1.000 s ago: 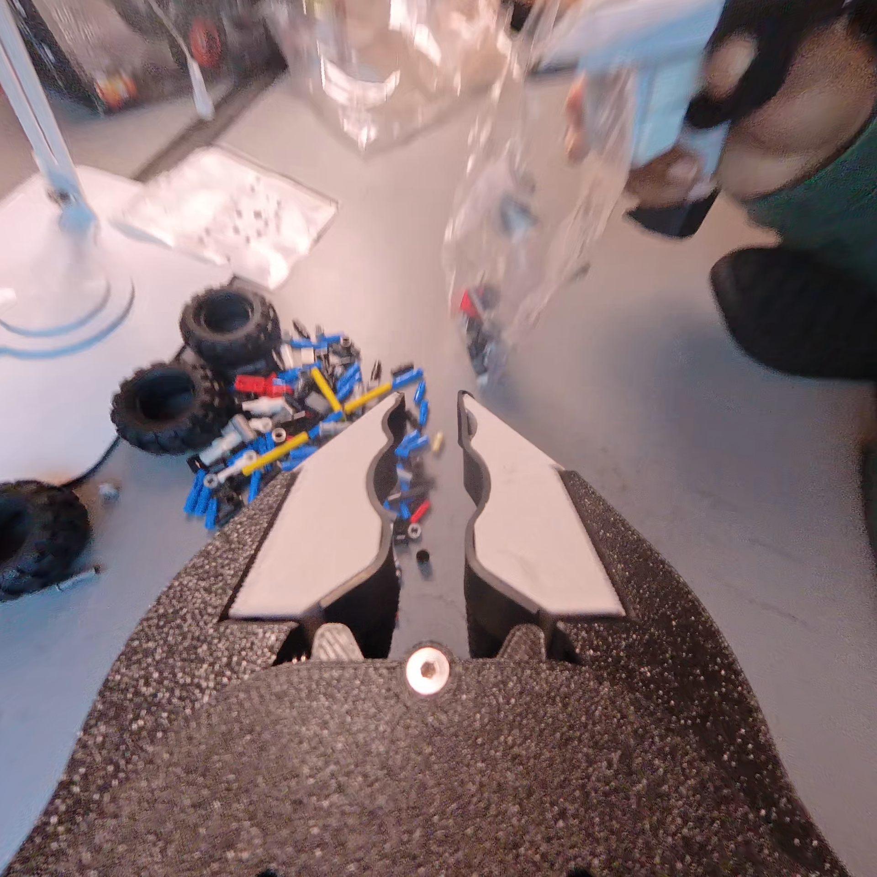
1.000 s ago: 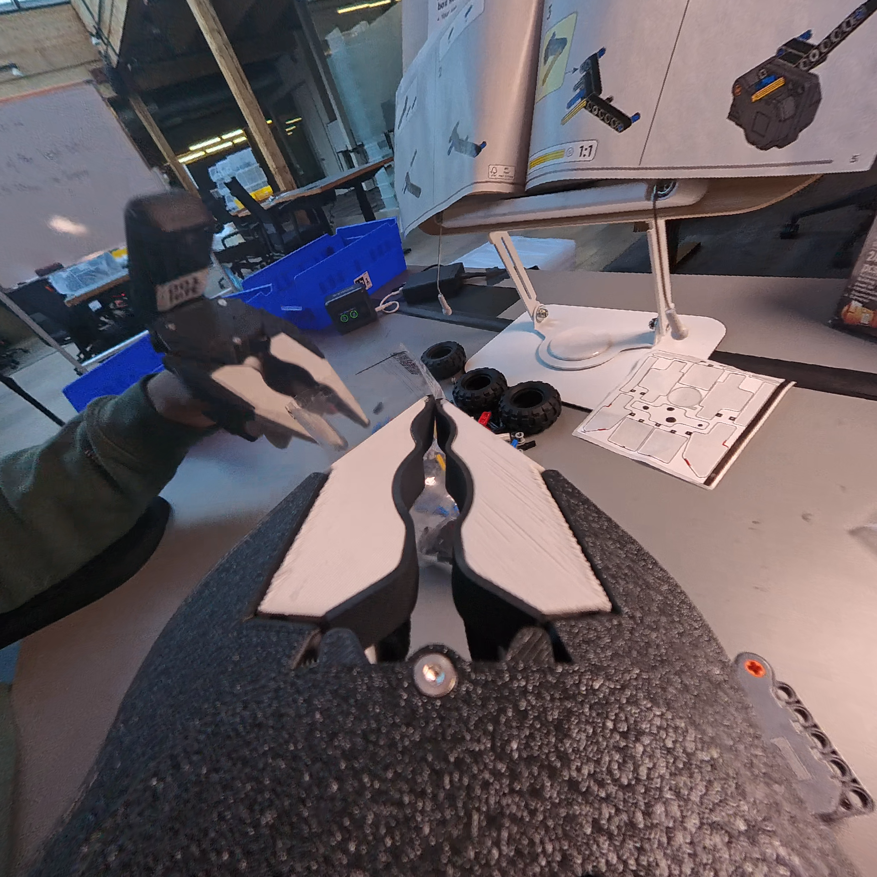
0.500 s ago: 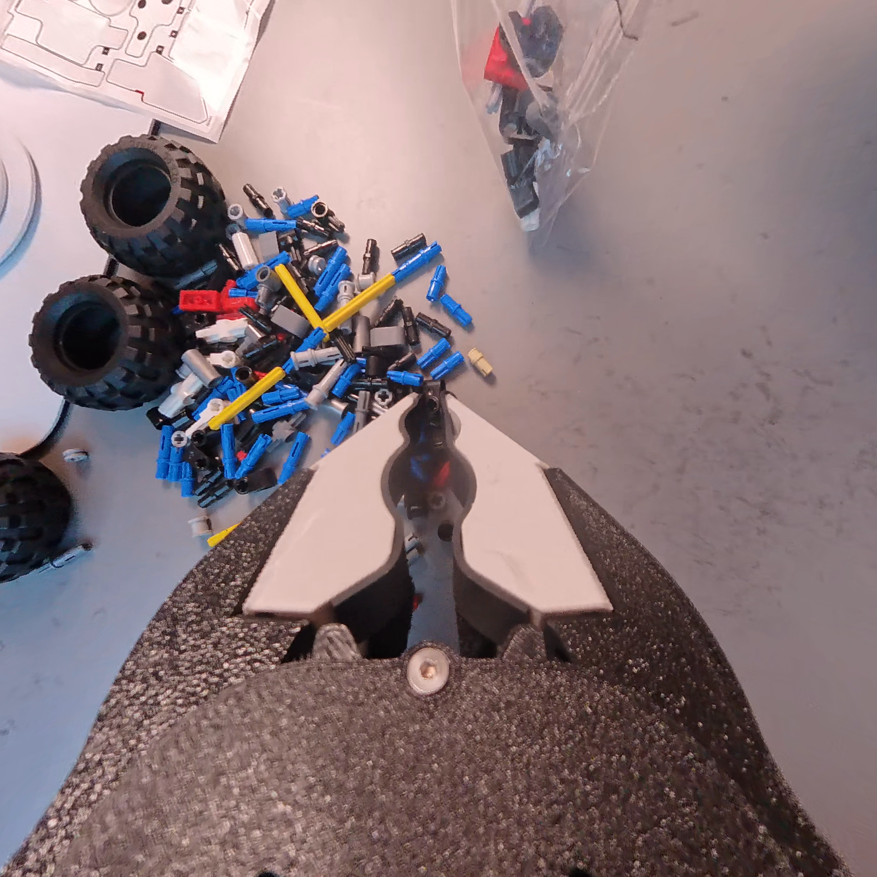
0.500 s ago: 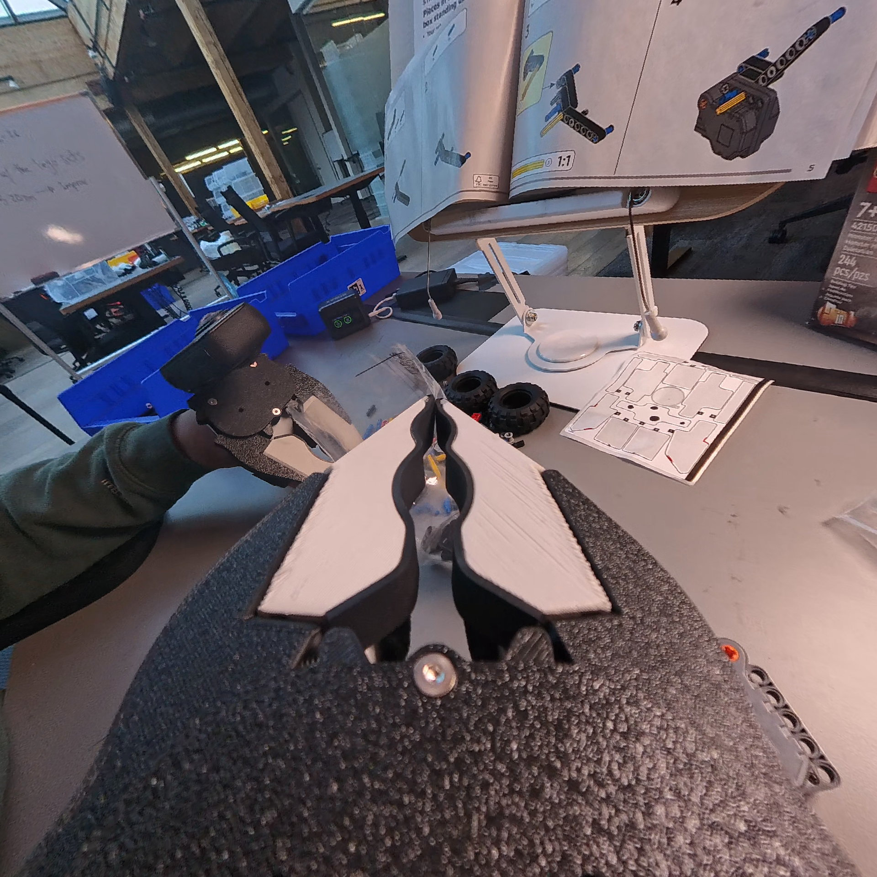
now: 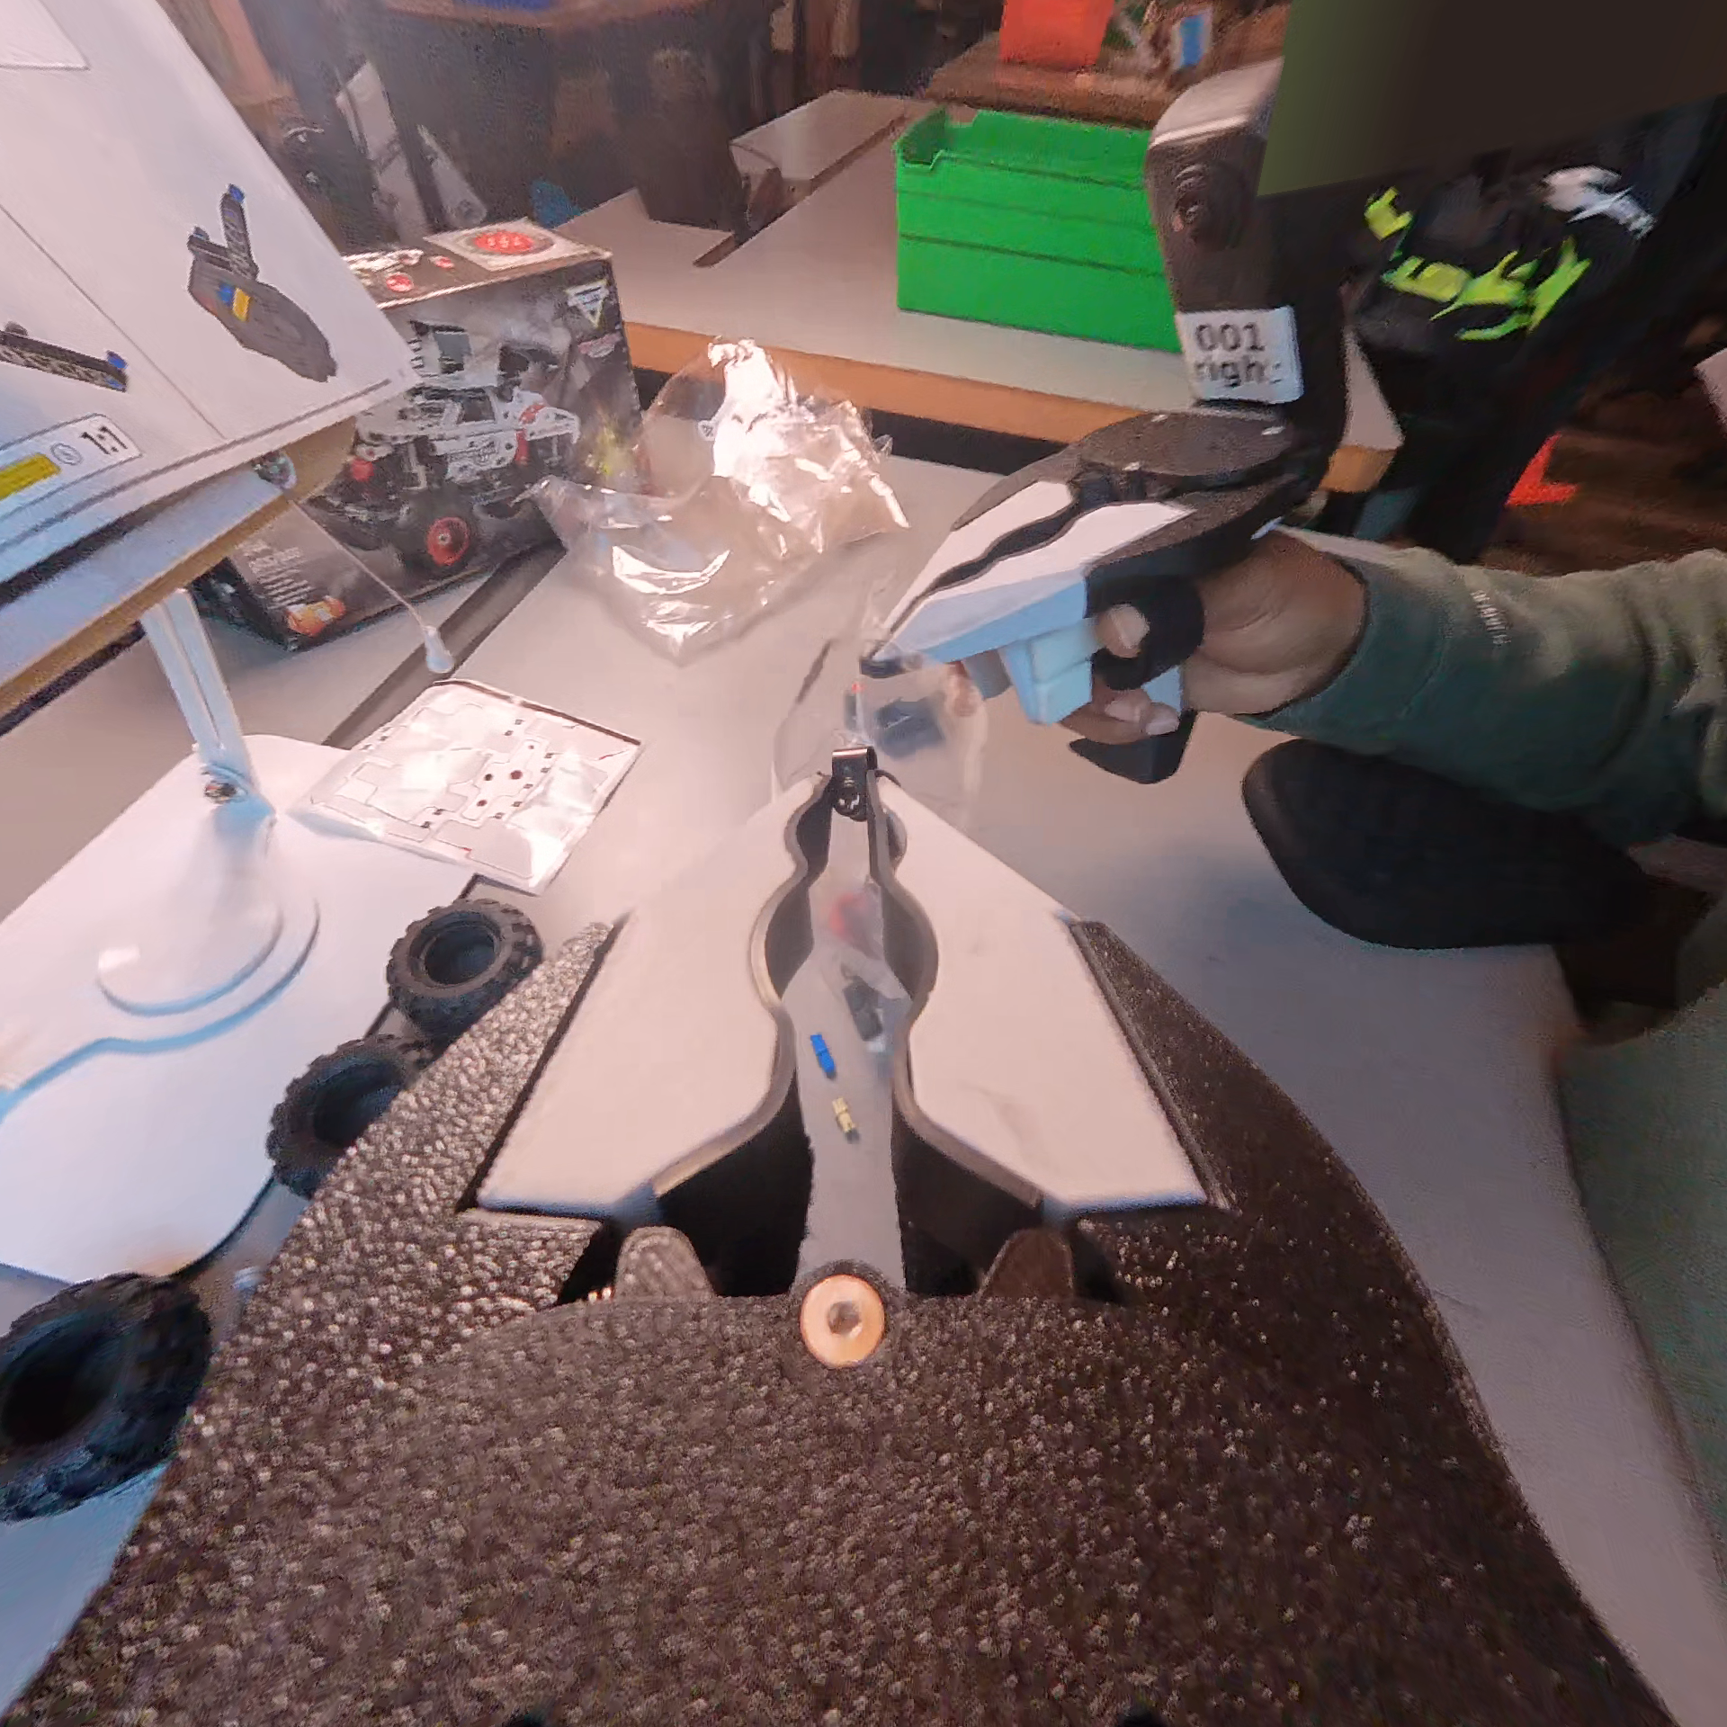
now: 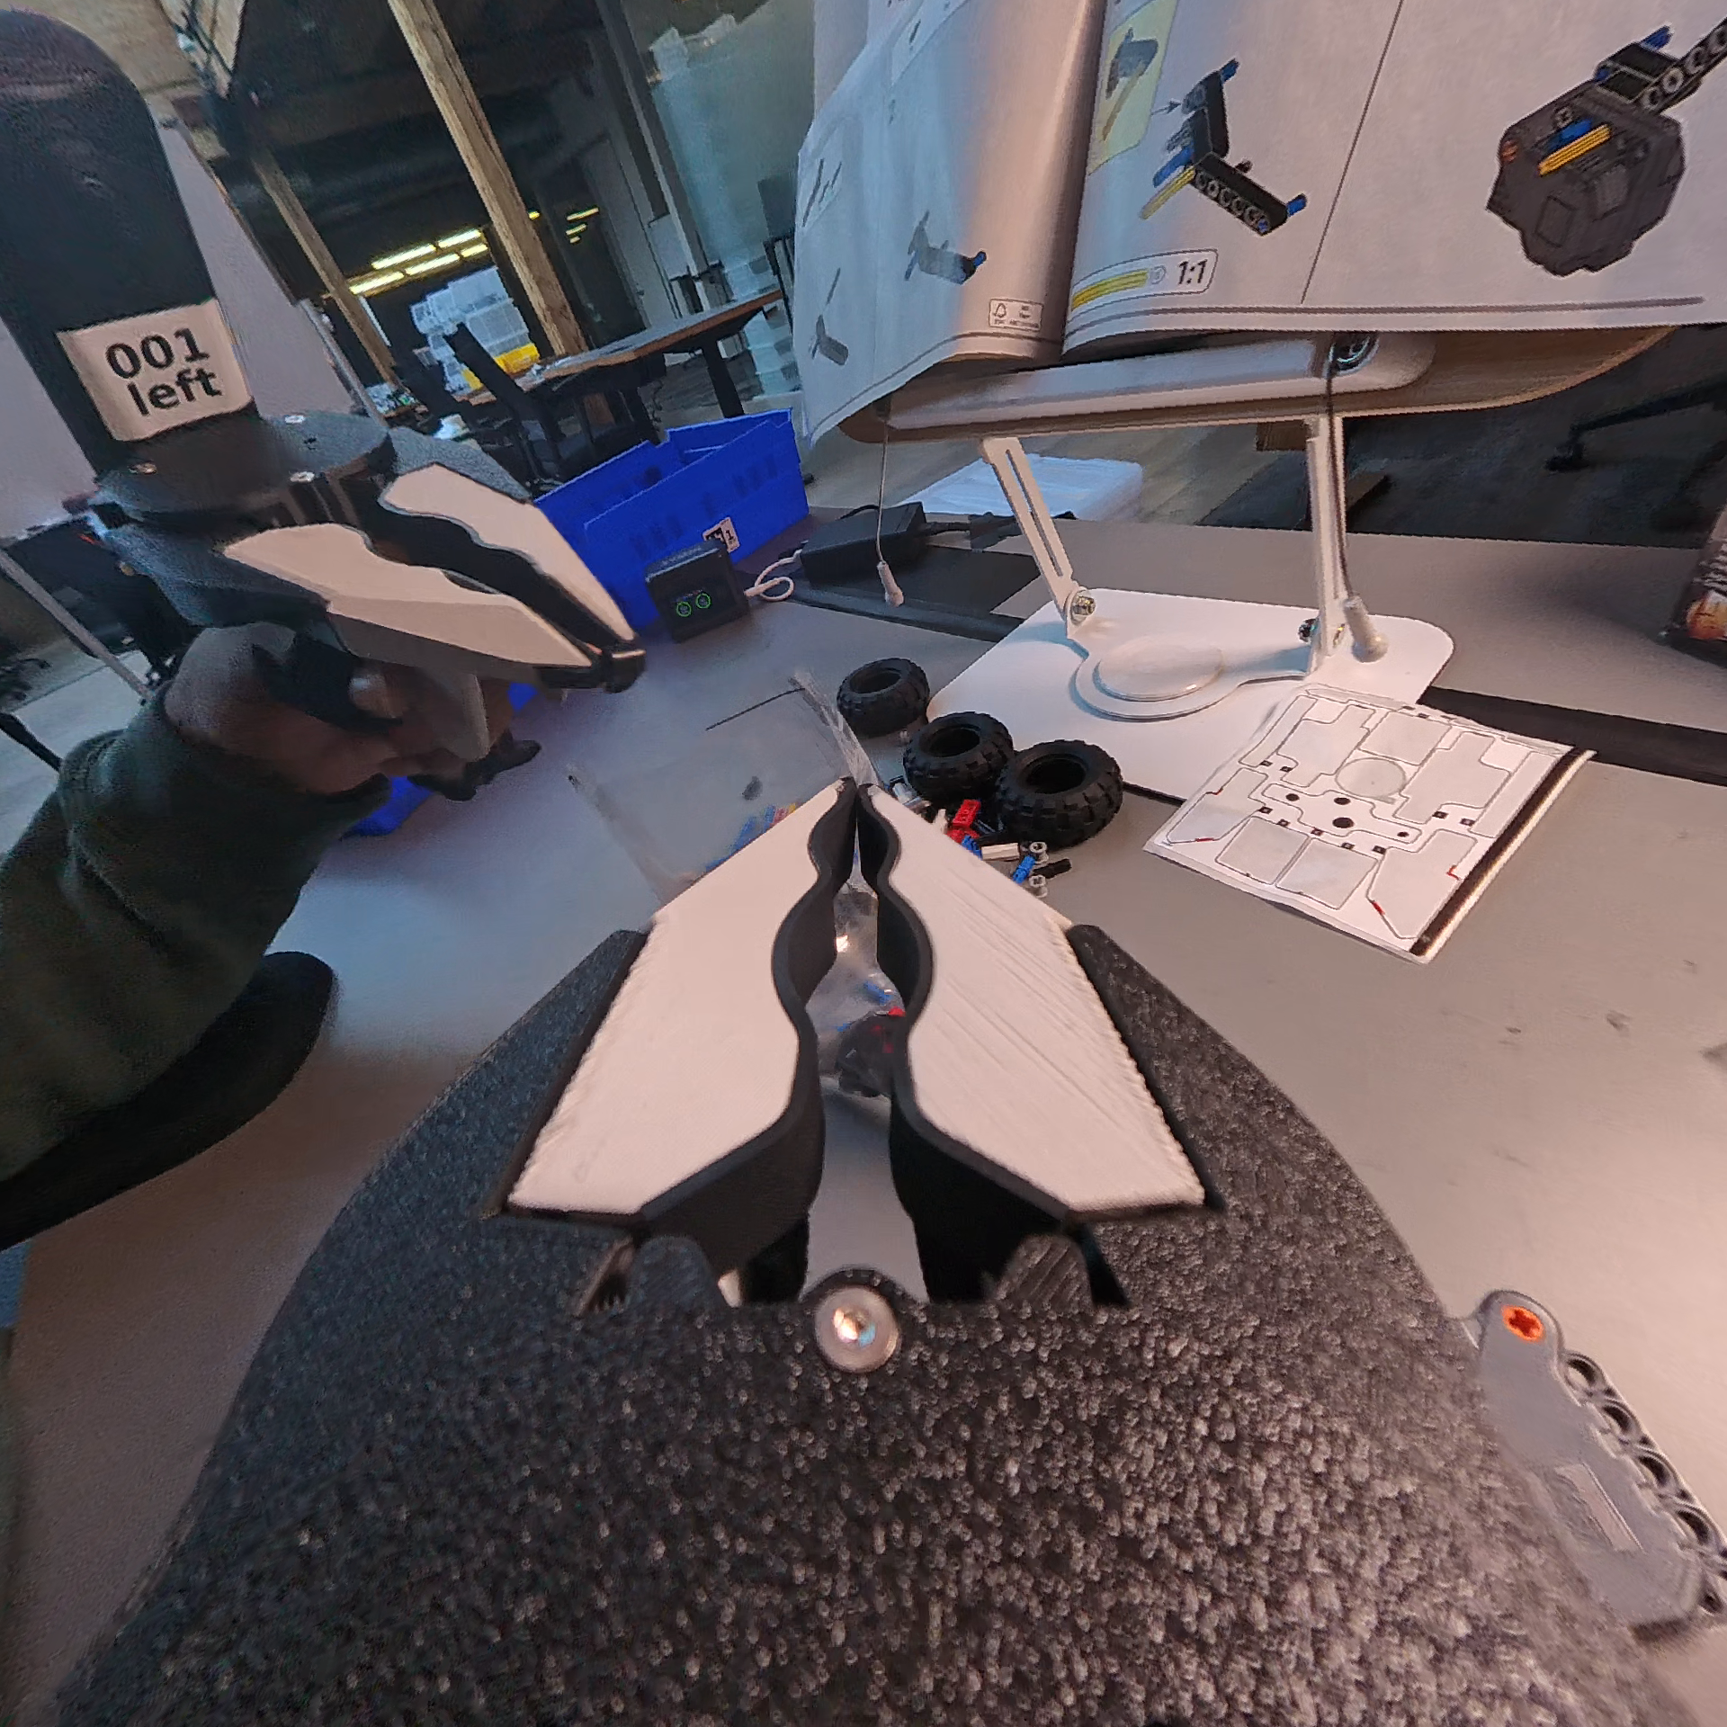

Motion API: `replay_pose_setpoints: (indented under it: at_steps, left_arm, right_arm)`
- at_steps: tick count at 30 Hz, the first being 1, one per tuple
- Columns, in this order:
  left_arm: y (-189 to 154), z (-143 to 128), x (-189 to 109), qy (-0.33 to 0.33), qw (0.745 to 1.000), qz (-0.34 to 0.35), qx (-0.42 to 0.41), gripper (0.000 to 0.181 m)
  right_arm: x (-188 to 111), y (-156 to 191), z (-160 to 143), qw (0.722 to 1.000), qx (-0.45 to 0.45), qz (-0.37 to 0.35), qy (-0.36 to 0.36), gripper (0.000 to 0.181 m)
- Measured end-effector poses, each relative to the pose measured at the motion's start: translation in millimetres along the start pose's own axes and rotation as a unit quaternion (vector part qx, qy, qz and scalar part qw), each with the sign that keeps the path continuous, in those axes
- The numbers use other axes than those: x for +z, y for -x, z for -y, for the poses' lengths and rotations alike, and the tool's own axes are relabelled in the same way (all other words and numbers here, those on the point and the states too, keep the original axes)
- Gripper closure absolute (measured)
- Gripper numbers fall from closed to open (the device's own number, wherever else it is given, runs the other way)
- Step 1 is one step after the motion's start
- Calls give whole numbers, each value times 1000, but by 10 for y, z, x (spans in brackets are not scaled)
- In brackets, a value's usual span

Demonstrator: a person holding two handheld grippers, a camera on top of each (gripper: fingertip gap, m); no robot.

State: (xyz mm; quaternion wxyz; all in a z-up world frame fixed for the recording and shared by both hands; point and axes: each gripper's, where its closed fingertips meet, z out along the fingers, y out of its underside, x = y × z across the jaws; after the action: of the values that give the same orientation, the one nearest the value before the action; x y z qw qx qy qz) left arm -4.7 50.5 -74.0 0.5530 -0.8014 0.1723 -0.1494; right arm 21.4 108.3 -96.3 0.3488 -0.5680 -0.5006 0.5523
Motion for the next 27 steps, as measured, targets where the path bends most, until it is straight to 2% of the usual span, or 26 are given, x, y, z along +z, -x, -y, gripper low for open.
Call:
replay_pose_setpoints:
  at_steps: [2,4,9,10,12,14,16,23,27]
  left_arm:
    - [32,-41,98,17,1000,14,3,172]
    - [-29,-29,126,5,1000,-12,-16,161]
    - [269,-12,-78,-25,999,32,-27,161]
    - [388,-115,-108,-10,998,48,-25,164]
    - [635,-510,-114,63,995,80,-17,167]
    - [760,-946,-81,139,987,83,-4,167]
    - [794,-1207,-31,174,982,74,9,166]
    - [794,-1540,78,227,972,50,21,166]
    - [774,-1623,69,249,967,47,36,176]
  right_arm:
    - [17,39,-11,1000,-1,3,2,181]
    - [18,44,-19,1000,-2,3,3,181]
    - [-16,-38,8,1000,5,-7,-3,181]
    - [-26,-59,16,1000,6,-9,-4,181]
    - [-49,-97,37,1000,7,-14,-8,181]
    - [-68,-131,52,1000,9,-17,-11,181]
    - [-77,-152,52,1000,10,-19,-11,181]
    - [-79,-173,37,1000,12,-18,-9,181]
    - [-84,-173,33,1000,12,-17,-9,181]
